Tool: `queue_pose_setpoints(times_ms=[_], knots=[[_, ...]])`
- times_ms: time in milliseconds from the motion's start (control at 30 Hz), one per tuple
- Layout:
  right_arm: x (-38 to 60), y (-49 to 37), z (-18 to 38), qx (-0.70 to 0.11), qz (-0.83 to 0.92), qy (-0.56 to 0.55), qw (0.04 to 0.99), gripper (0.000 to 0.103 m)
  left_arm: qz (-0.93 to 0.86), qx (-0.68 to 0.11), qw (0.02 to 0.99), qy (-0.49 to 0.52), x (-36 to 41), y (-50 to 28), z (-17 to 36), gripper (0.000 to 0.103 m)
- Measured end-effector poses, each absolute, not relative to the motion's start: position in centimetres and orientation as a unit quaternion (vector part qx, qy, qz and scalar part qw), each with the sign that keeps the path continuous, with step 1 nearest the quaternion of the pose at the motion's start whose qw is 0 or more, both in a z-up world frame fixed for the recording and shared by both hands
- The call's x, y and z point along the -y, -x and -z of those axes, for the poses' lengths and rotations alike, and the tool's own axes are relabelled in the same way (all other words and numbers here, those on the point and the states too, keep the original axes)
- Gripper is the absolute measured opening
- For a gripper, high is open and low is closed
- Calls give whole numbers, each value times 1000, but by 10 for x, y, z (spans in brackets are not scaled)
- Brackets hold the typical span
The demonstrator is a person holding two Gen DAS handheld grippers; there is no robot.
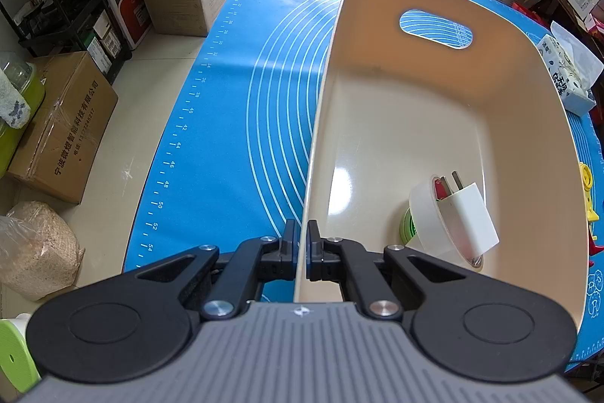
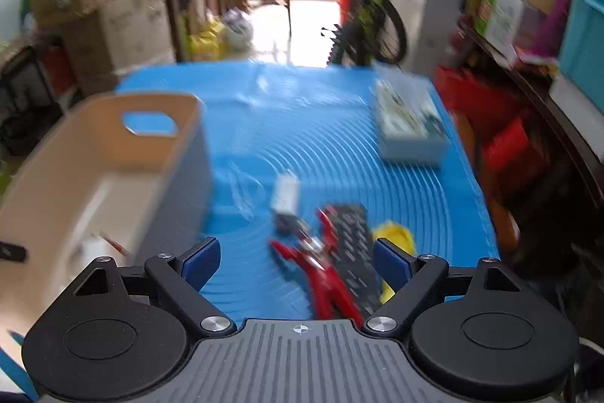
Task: Organize rigid objects
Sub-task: 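Move the right tool to the red toy figure and grasp it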
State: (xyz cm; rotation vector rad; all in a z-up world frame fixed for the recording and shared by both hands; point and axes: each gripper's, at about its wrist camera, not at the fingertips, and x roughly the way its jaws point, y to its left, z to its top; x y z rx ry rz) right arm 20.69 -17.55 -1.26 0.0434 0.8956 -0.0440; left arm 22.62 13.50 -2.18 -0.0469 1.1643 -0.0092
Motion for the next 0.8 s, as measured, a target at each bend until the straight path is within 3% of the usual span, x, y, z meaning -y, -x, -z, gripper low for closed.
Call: queue_pose_setpoints(times_ms=[400,567,700,800], knots=[[181,-213,55,-451,15,16,892,87,4,-550,835,22,-135,-226,22,5],[169,-233,66,-461,9,57,885,82,4,-550,835,21,-135,-226,22,5],[167,-243,75,-469,10,67,881,75,4,-550,835,21,-135,-226,22,5],[168,-246,80,-473,15,65,878,61,4,-550,835,22,-135,-226,22,5]])
